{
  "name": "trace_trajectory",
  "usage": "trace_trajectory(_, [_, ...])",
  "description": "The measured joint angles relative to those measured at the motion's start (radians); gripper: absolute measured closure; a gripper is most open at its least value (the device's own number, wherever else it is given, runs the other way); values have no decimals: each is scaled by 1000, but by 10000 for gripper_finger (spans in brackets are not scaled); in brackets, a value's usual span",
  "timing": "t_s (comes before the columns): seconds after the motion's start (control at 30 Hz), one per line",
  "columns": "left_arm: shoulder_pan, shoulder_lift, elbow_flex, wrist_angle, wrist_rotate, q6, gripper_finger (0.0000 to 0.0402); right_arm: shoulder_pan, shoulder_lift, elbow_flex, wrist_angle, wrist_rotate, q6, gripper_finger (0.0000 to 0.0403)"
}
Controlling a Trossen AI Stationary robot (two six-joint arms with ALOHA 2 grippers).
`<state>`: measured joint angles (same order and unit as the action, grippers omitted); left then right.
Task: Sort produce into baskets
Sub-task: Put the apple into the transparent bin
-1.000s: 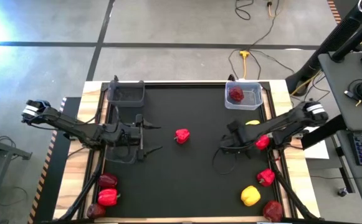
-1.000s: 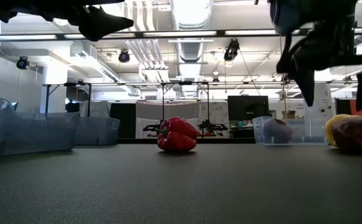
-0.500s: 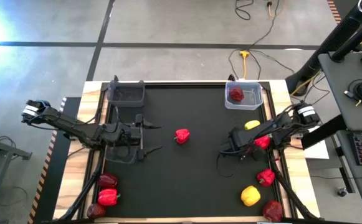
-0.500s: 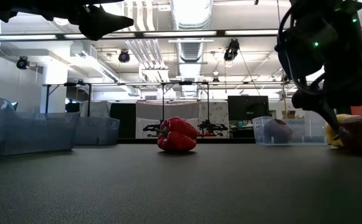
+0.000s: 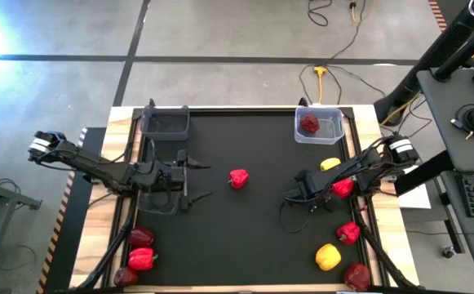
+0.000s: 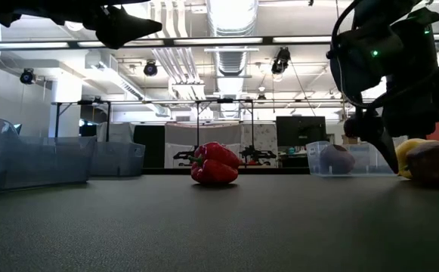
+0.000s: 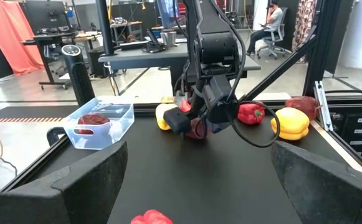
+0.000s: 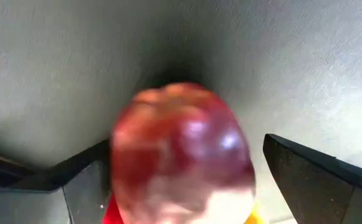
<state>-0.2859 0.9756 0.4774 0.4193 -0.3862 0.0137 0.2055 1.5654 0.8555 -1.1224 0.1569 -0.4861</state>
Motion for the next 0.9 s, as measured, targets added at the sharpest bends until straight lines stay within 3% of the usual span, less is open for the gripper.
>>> trace_trajectory(0.13, [0, 0, 0, 1, 0, 0, 24, -7, 0, 0, -4, 1, 6, 51])
trace_trajectory(0.33, [0, 0, 0, 3, 0, 0, 24, -35, -5, 50, -38, 23, 107, 143])
trace_trajectory(0.43, [0, 0, 0, 6, 0, 0, 24, -60, -6, 136, -85, 128, 148, 144])
trace_trajectory(0.53, [0, 0, 0, 8, 0, 0, 24, -116, -28, 229, -116, 336, 220, 144])
trace_trajectory(0.6, [0, 0, 0, 8, 0, -1, 24, -186, -60, 278, -123, 477, 301, 144])
trace_trajectory(0.67, [0, 0, 0, 8, 0, -5, 24, -283, -102, 310, -118, 535, 404, 144])
trace_trajectory(0.83, [0, 1, 0, 15, 0, -10, 24, -604, -205, 290, -48, 501, 618, 144])
trace_trajectory(0.9, [0, 1, 0, 17, 0, -12, 24, -723, -232, 255, 19, 432, 649, 144])
